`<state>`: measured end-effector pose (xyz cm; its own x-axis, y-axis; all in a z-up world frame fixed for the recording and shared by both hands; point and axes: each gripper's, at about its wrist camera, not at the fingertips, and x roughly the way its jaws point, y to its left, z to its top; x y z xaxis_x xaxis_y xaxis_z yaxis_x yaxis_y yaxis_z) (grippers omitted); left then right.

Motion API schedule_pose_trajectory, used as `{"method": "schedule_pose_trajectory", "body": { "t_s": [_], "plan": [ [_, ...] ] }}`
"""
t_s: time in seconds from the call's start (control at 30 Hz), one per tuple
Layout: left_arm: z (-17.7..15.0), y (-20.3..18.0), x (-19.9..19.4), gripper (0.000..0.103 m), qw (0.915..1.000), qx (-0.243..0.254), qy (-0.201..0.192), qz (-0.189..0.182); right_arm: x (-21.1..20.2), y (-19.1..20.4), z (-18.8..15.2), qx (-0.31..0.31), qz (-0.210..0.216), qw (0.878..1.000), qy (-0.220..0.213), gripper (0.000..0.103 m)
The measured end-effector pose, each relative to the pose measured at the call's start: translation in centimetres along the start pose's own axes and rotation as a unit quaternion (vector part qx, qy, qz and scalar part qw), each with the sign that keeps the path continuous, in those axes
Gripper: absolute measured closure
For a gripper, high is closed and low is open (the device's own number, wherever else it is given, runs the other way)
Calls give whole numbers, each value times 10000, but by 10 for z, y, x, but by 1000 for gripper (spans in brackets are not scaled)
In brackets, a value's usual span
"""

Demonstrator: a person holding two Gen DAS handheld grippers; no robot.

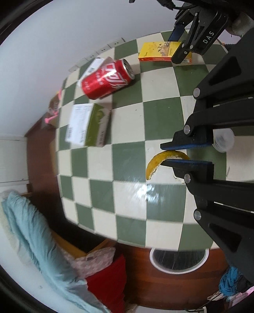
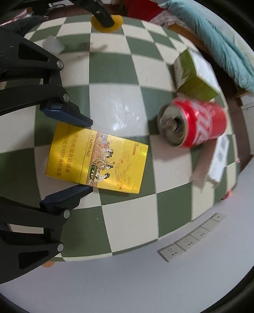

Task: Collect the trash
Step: 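Carry the orange peel and cigarette pack with both tools over the bin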

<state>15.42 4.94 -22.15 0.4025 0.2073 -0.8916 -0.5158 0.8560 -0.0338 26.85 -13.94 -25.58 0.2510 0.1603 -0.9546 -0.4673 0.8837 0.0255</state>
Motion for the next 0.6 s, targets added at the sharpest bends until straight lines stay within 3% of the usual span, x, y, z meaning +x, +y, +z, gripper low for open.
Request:
{"method": "schedule_pose_trajectory", "body": {
  "t_s": [0.3, 0.6],
  "plan": [
    [1, 58, -66, 97, 9976, -219, -617, 243, -73, 51, -1, -489, 538, 9941, -803, 41],
    [-5, 144, -119, 97, 9900, -657, -1051, 670, -134, 144, 2, -1206, 1432, 9738, -1289, 41]
  ]
}}
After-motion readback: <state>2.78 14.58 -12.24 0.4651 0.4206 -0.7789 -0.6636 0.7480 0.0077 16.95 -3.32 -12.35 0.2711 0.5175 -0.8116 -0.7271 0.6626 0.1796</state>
